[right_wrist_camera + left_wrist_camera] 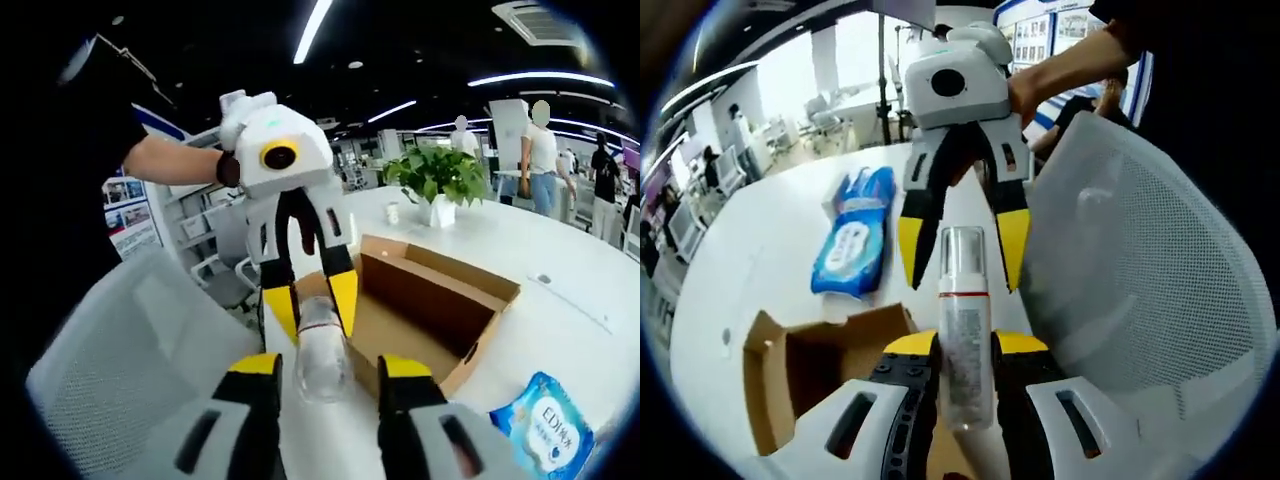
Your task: Operate the shoe box by opening the lid, removing the specified soft item, and placing it in the target area until the item is outside and the box remains undamaged.
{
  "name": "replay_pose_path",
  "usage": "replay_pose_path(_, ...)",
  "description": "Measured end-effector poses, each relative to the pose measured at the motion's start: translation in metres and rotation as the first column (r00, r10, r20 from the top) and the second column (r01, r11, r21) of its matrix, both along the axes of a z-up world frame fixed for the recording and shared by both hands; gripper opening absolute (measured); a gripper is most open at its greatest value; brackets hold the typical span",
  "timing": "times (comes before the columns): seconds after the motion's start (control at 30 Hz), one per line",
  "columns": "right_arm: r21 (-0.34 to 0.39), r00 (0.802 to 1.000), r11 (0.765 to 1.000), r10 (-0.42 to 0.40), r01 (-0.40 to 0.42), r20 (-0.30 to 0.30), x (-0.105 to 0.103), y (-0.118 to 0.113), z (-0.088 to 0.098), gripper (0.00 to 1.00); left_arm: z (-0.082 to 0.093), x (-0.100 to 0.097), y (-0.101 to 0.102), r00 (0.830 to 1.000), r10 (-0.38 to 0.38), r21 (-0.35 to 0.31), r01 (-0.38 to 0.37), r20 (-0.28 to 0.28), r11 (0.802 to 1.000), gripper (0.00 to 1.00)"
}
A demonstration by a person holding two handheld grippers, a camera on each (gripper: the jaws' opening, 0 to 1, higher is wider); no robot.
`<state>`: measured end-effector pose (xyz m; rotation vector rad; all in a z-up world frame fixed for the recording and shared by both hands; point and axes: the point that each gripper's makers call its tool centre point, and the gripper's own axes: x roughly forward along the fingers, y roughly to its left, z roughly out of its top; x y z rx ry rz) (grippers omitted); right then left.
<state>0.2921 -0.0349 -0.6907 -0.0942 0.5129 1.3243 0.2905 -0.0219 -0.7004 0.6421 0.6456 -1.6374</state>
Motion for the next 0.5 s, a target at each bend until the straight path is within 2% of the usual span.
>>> replay_pose_path(0.2,0.017,0.998,0.998,0.059,-0.059,-0.002,-0.012,0.005,0.005,0.18,0.000,-0.011,0.000,0.999,-0.032,0.006,0.032,-0.037,0.999,0.19)
replay_pose_path(0.5,0.014,0.999,0.999,0.048,-0.048,-0.016,-0.016,0.007,0.003,0.17,0.000,-0.017,0.000,0.997,-0.028,0.009,0.029,-0.069,1.000,0.20)
